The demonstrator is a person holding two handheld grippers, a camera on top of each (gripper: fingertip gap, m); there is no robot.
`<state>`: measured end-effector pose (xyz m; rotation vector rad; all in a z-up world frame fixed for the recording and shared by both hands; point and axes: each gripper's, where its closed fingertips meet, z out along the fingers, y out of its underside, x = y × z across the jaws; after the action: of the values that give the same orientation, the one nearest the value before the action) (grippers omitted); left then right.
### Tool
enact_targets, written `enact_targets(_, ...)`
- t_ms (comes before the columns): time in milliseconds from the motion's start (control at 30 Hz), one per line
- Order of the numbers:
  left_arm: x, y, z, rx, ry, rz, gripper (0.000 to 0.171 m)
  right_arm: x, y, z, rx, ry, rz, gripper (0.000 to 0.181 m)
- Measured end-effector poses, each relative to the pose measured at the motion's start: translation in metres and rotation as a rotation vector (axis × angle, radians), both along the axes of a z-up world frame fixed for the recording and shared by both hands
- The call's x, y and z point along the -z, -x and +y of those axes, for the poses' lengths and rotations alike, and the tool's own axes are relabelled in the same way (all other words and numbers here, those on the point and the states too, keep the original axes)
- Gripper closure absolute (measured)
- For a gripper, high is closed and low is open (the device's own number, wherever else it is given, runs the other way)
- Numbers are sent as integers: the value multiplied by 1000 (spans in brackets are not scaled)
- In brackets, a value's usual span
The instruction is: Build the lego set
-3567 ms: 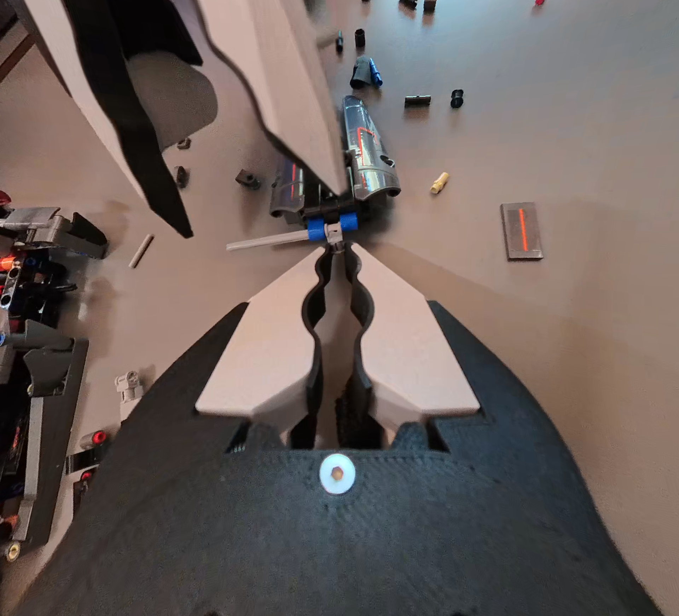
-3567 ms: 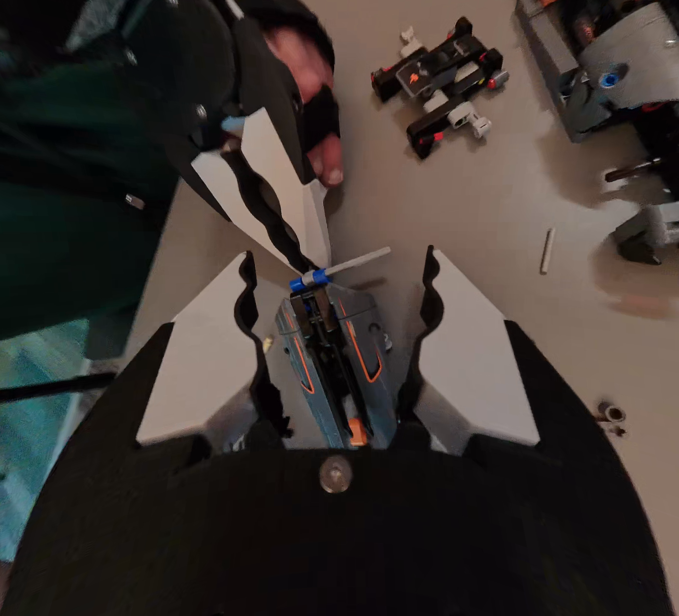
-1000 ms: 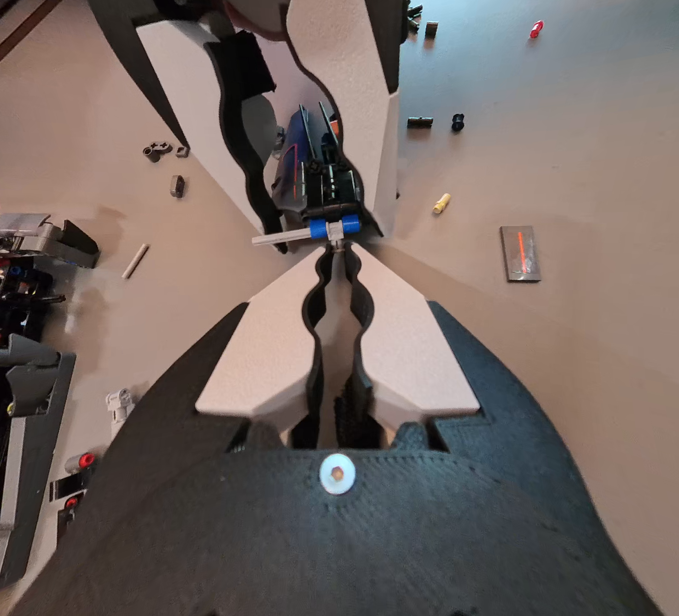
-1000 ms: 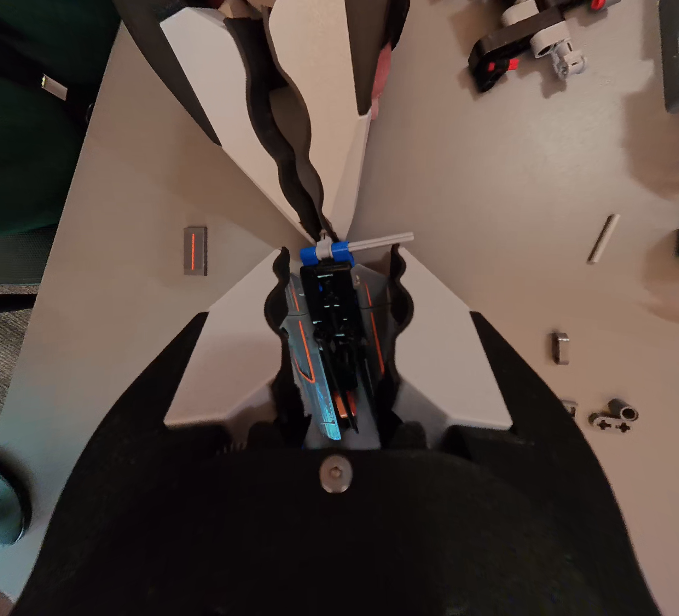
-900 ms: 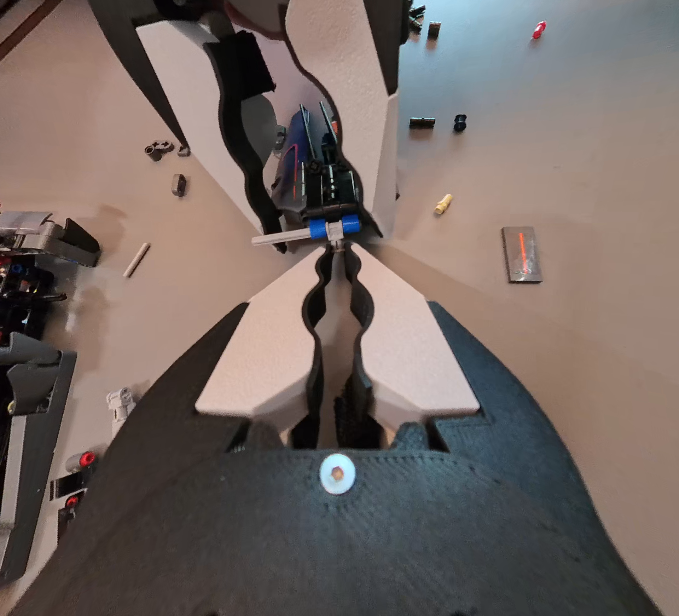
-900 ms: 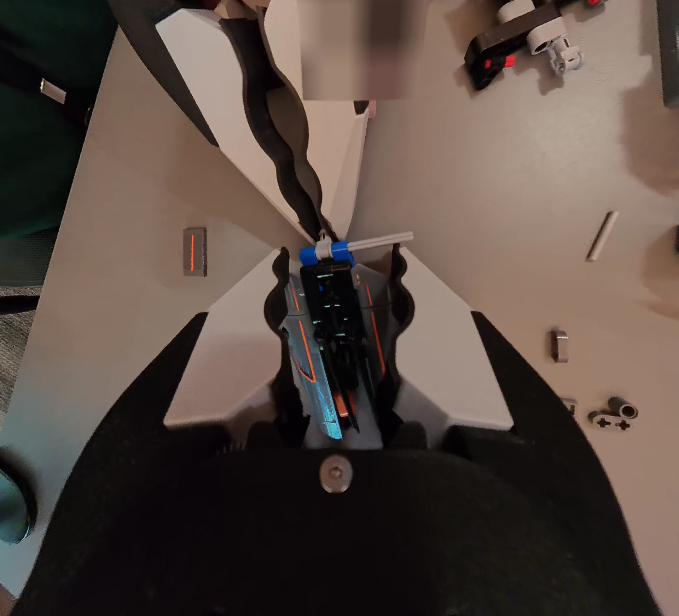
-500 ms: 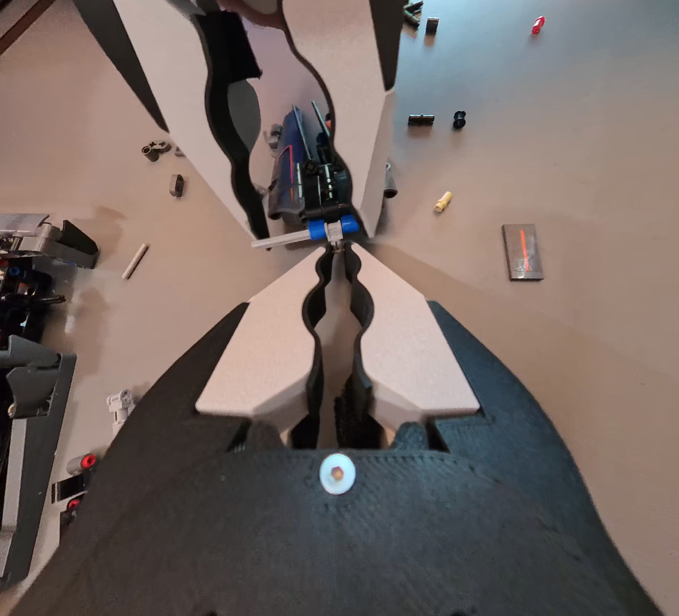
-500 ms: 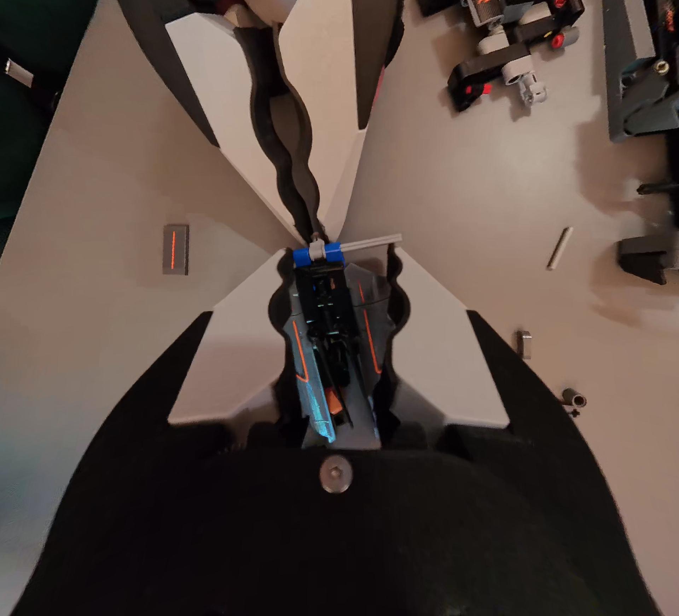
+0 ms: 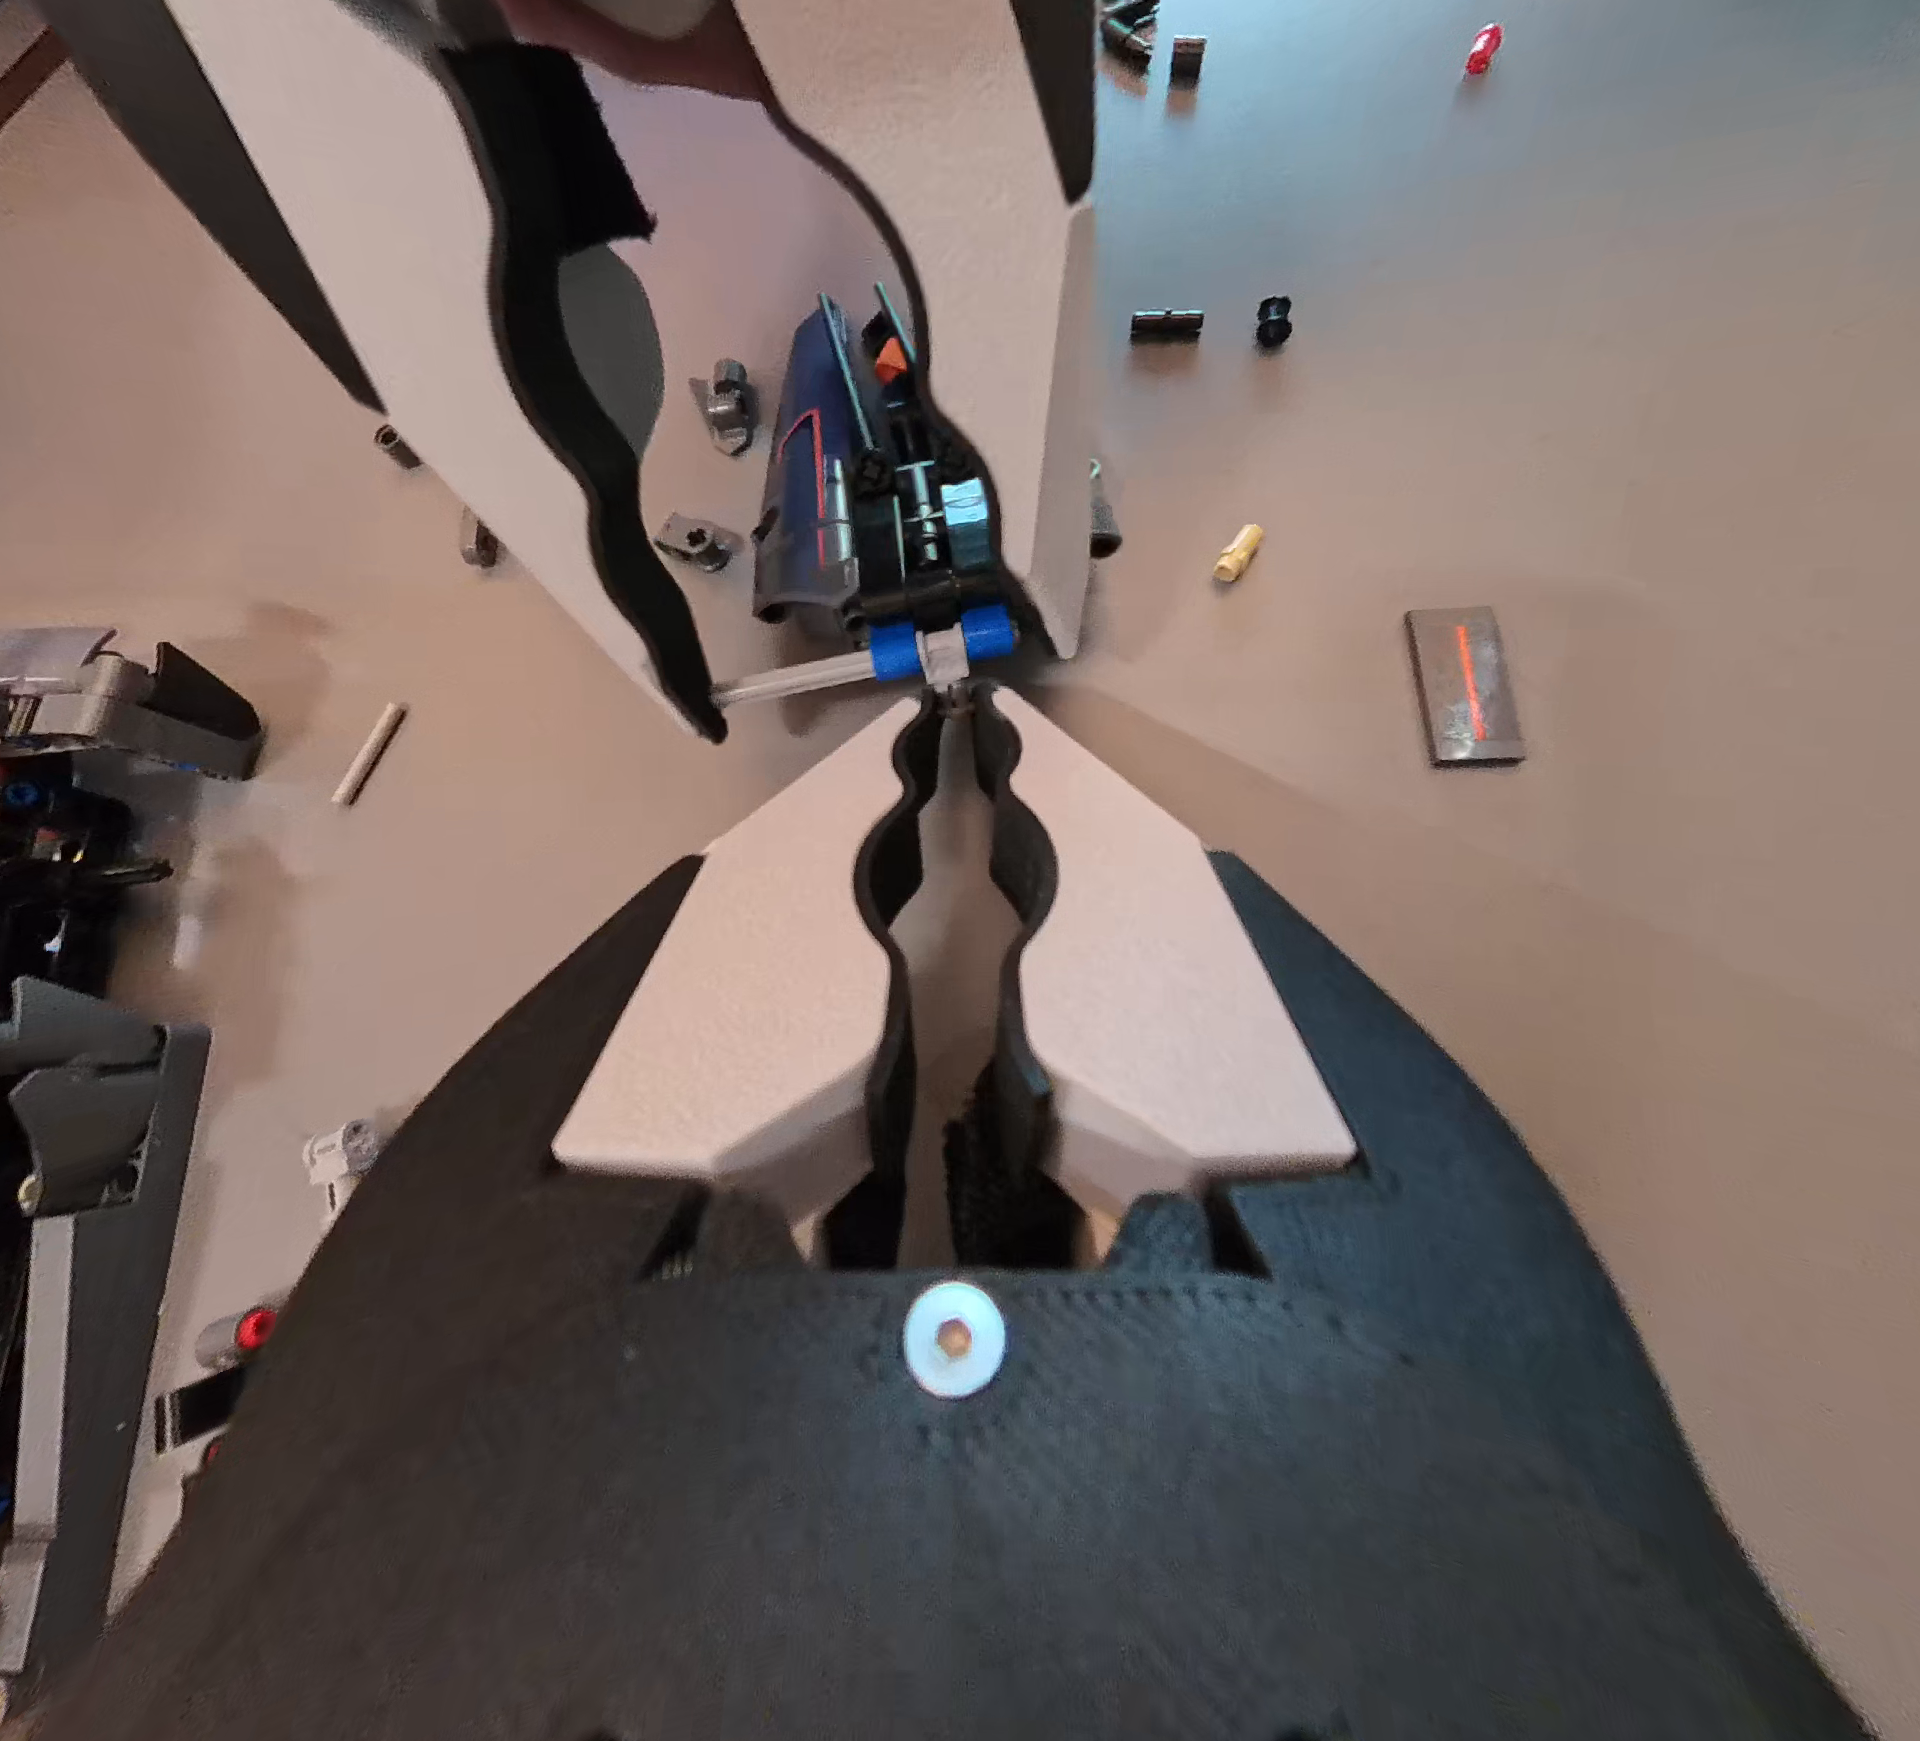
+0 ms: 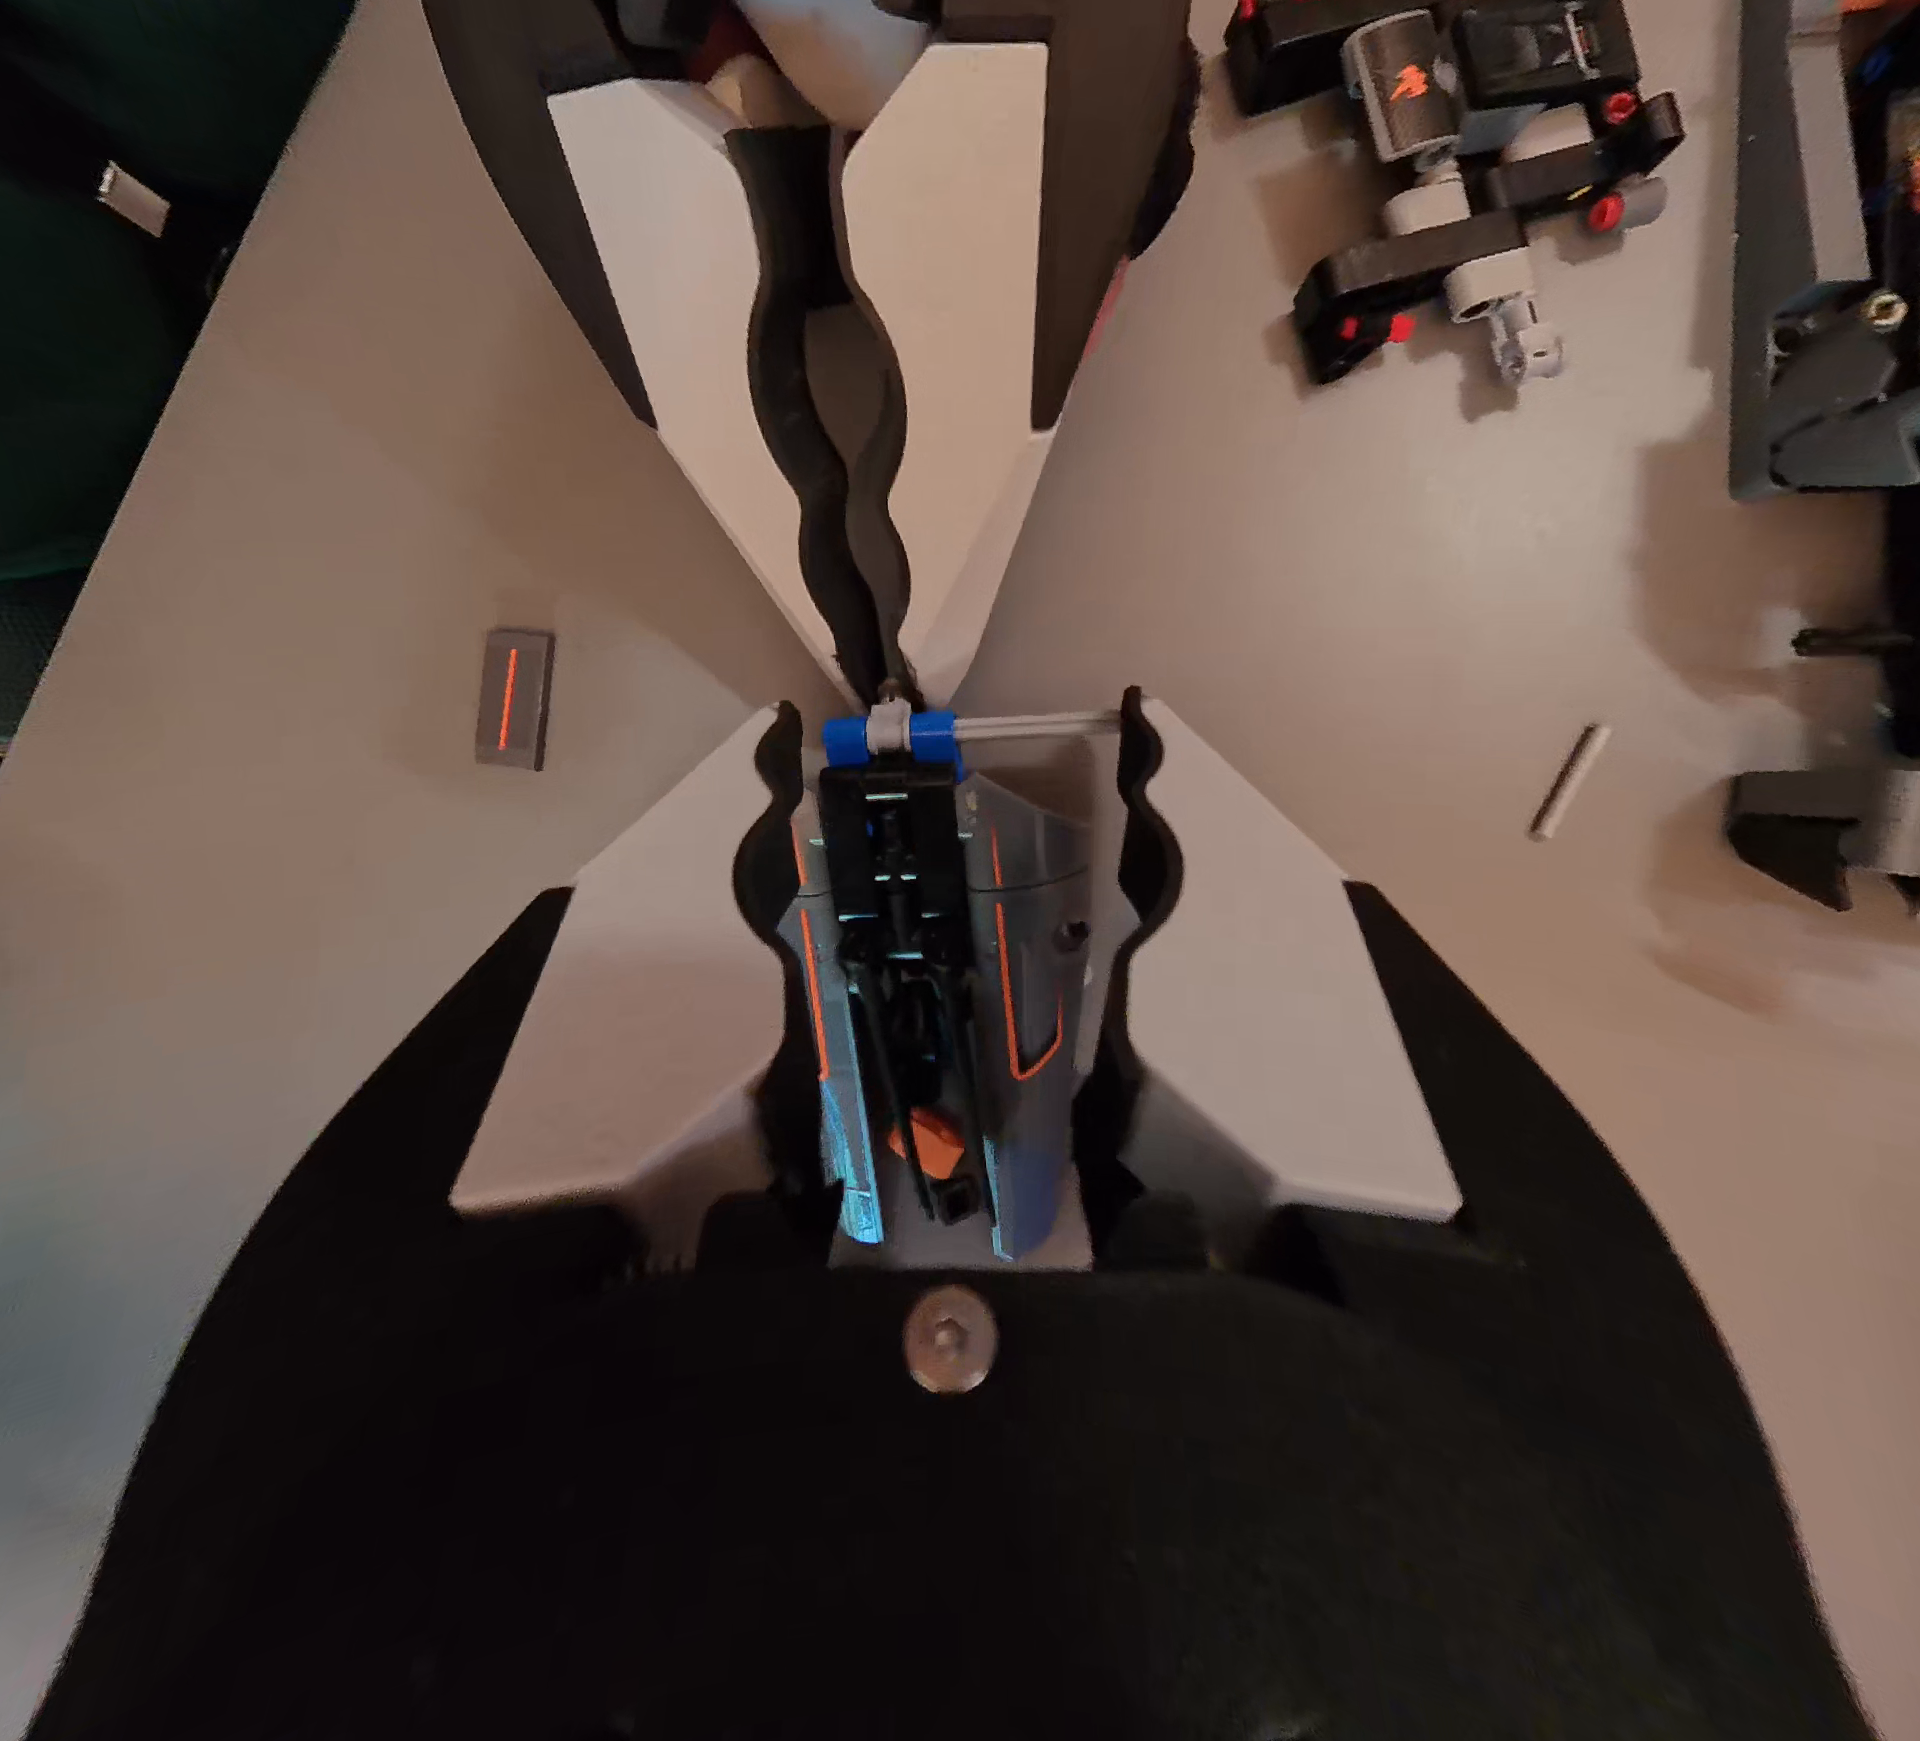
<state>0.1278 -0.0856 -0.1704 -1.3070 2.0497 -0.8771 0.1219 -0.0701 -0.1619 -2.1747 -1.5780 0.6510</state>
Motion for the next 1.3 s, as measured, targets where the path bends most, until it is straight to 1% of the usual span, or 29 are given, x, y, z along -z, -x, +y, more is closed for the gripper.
enact_targets(167, 0, 1, 0, 9, 13, 1, 167, 0, -3, -3, -20, 42, 7, 119)
enact_targets(233, -1, 1, -1, 10, 19, 1, 167, -1, -3, -3, -23, 41, 12, 121)
enact_targets(300, 0, 1, -1, 12, 2, 4, 167, 0, -3, -2, -18, 30, 15, 126)
enact_targets(400, 3, 2, -2, 18, -27, 9, 167, 1, -2, -2, -9, 34, 26, 127)
enact_targets(633, -1, 0, -1, 15, 2, -4, 167, -1, -4, -2, 2, 24, 47, 127)
enact_targets(800, 1, 1, -2, 26, -13, 2, 167, -1, -3, -3, 17, 91, 102, 127)
enact_targets(867, 1, 1, -2, 27, -17, 1, 167, -3, -4, -2, 25, 113, 130, 133)
enact_targets(933, 2, 1, -3, 30, -19, 3, 167, -3, -6, -3, 22, 145, 141, 135)
enact_targets(1100, 0, 0, -2, 22, -8, -2, 167, 0, -2, -5, 24, 171, 113, 122)
enact_targets(1200, 1, 1, -3, 32, -11, -1, 167, 2, -2, -5, 32, 161, 109, 126)
enact_targets(1300, 2, 1, -4, 37, -24, 3, 167, 0, -3, -6, 45, 194, 142, 127)
